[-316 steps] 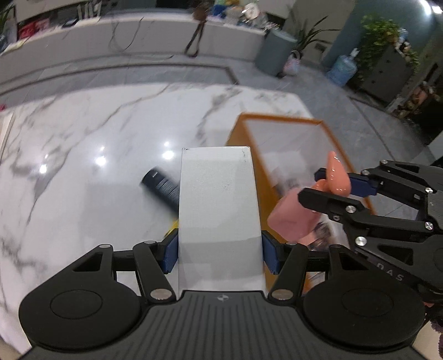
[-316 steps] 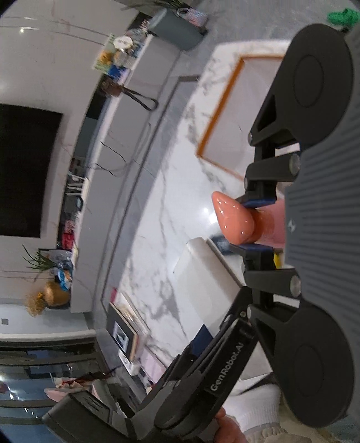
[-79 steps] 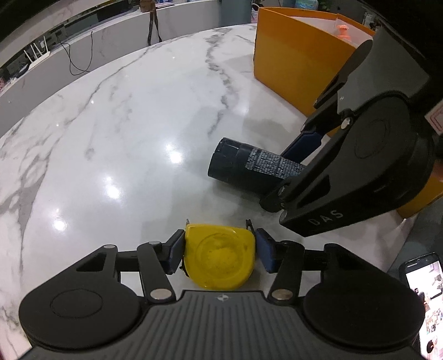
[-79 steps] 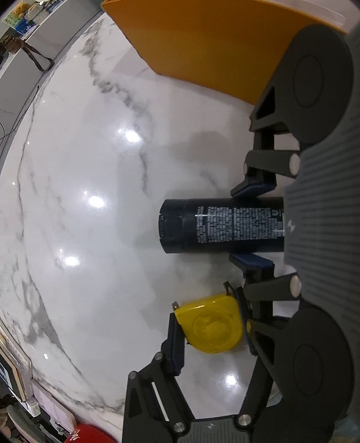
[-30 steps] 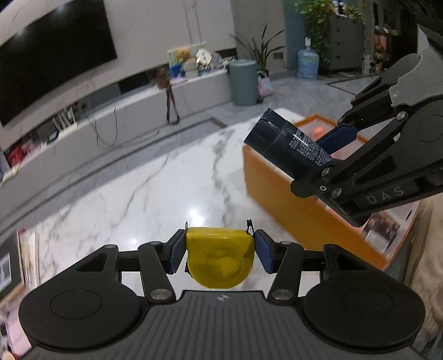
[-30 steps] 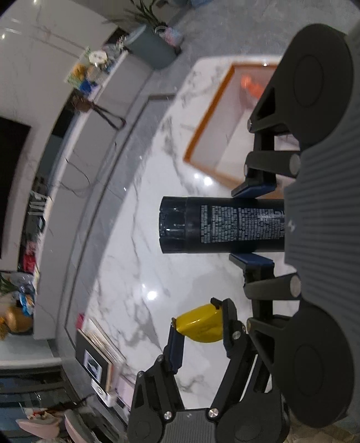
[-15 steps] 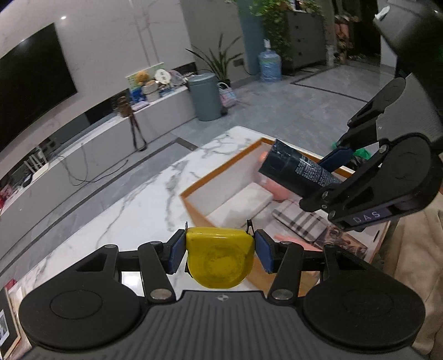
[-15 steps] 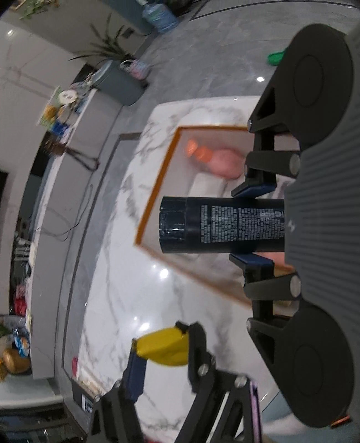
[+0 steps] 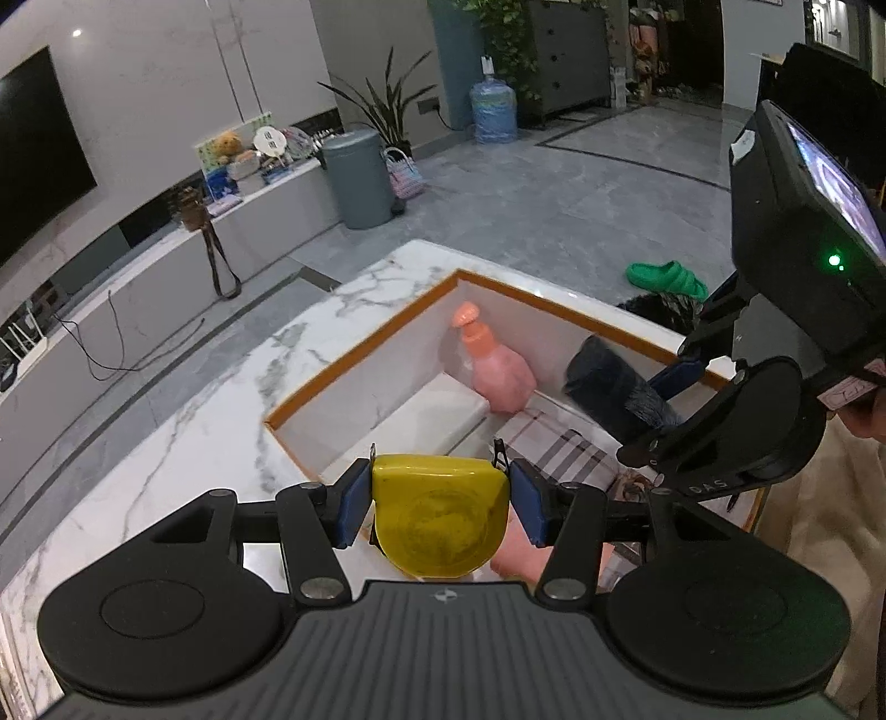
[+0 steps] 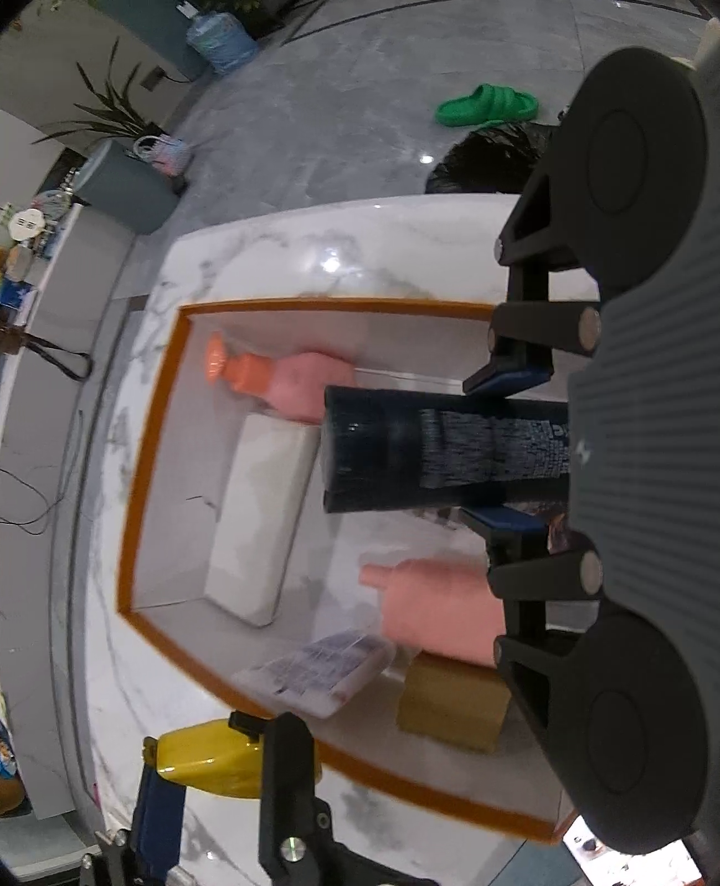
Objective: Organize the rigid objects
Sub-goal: 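Lift and carry the tape measure and spray can over the orange box with both tools, then lower the spray can into the orange box with the right tool while the left tool lowers the tape measure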
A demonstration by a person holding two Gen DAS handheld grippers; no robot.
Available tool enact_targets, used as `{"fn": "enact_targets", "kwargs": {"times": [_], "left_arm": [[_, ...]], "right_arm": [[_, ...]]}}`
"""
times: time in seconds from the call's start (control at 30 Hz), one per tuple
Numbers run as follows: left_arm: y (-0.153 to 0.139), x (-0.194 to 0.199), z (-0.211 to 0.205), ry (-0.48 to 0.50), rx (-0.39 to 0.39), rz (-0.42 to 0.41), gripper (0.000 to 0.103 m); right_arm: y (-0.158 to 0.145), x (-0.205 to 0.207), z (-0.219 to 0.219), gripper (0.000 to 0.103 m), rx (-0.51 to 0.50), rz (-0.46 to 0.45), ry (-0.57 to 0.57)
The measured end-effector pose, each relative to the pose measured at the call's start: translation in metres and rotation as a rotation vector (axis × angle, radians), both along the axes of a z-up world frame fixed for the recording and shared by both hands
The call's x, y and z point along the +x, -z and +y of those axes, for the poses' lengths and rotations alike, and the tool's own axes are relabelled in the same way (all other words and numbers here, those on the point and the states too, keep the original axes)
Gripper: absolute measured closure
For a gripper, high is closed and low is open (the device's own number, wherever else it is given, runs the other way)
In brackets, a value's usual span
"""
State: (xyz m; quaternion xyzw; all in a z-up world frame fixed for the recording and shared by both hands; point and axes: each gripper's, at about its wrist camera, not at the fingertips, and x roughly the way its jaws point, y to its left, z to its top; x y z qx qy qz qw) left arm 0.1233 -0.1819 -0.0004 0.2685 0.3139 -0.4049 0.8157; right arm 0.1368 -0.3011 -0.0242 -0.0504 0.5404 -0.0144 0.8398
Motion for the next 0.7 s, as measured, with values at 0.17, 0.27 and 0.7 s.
{"fn": "enact_targets", "kwargs": {"times": [0.17,0.27,0.7], "left_arm": [[0.009,0.005,-0.011,0.003,0.018,0.018,0.042],[0.014,0.007,-0.016,0.003,0.027,0.027,0.042],[0.023,0.008,-0.027,0.022,0.037,0.038,0.042]], "right_arm": [[0.013,0.006,-0.003,0.061,0.004,0.003,-0.013],[0.019,0.009,-0.003,0.061,0.011,0.013,-0.023],[0.034,0.018,0.000,0.062,-0.037,0.014,-0.080]]}}
